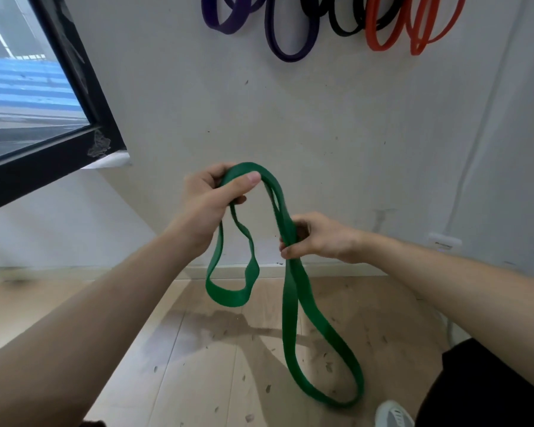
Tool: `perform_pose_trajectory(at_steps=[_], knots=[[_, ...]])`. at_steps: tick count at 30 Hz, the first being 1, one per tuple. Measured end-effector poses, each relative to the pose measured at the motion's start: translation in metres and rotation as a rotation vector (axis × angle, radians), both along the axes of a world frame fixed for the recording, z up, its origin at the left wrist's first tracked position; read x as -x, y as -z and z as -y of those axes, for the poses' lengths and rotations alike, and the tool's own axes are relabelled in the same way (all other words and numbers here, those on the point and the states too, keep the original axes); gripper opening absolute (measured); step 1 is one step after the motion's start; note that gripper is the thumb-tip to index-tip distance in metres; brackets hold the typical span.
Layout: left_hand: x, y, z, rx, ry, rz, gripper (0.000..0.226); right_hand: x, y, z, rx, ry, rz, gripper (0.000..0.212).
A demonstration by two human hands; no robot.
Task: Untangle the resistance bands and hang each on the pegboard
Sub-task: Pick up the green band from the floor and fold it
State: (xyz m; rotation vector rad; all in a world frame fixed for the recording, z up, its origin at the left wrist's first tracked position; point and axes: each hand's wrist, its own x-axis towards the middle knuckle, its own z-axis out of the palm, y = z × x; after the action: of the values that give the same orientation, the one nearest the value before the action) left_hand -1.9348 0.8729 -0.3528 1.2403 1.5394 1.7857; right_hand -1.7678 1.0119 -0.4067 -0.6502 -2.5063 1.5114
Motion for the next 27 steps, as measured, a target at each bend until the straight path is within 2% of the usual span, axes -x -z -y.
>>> perform_pose_trajectory(at_steps=[4,9,13,19,27], knots=[[0.018,0.000,0.008,-0.013,-0.076,0.033,0.015,-0.002,-0.005,-0.010,-0.052,0.046,0.007,0.023],[0.039,0.008,0.017,0.015,-0.117,0.047,0.015,-0.013,-0.025,-0.014,-0.041,0.145,-0.171,0.028],[0.053,0.017,0.025,0.145,-0.065,-0.025,0.042,-0.021,-0.038,-0.014,-0.058,0.211,-0.318,0.028],[0.047,0.028,0.024,0.342,0.072,-0.180,0.056,-0.026,-0.056,-0.005,-0.071,0.246,-0.531,0.029],[0.002,0.016,0.006,0.243,0.250,-0.174,0.039,-0.014,-0.057,0.020,-0.277,0.085,-0.396,0.050]])
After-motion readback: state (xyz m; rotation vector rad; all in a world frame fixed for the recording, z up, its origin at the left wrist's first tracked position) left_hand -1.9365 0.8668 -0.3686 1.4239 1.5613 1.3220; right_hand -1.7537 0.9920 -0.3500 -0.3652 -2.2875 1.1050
